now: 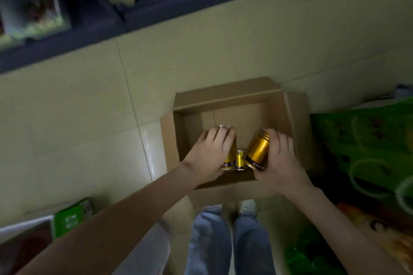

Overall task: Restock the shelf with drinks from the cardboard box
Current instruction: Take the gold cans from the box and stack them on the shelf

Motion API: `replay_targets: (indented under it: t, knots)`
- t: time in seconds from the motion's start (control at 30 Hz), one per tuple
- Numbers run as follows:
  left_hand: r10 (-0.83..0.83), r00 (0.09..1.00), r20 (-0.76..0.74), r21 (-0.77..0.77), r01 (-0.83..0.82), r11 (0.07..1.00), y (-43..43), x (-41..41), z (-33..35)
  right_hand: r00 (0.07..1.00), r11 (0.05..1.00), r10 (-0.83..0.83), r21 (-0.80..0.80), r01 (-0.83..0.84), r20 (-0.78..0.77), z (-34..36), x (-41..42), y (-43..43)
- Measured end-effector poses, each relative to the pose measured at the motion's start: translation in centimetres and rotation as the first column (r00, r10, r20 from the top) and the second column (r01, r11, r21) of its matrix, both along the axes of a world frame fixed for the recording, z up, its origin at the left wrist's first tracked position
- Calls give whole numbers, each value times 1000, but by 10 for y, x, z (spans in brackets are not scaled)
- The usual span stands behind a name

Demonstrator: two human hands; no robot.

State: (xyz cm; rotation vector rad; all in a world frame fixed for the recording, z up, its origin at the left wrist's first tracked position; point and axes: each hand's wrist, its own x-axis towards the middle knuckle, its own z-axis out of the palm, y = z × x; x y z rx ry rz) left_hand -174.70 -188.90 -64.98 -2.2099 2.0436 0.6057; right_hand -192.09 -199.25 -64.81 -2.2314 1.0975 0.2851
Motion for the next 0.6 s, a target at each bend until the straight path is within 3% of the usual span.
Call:
replay_targets:
  t: [0.1, 0.2, 0.3, 0.5, 0.6]
  knots:
    - [-2, 987, -162, -132, -20, 991, -6, -10, 84, 932, 954, -287, 158, 255, 223, 90, -31, 4]
    - [0, 937, -349, -146, -54, 988, -7, -25, 162, 715, 819, -557, 424, 386, 423, 181, -71, 18]
    - [-43, 832, -553, -140, -42, 989, -6, -46, 236, 575, 701, -671, 652, 287, 468, 257, -113, 34]
    - [-240, 645, -725, -146, 197, 969, 1, -123, 329, 405, 623, -749, 764, 164, 524, 350, -195, 79]
    - [-327, 590, -738, -172, 304, 937, 11, -170, 354, 382, 655, -722, 748, 110, 576, 382, -238, 107]
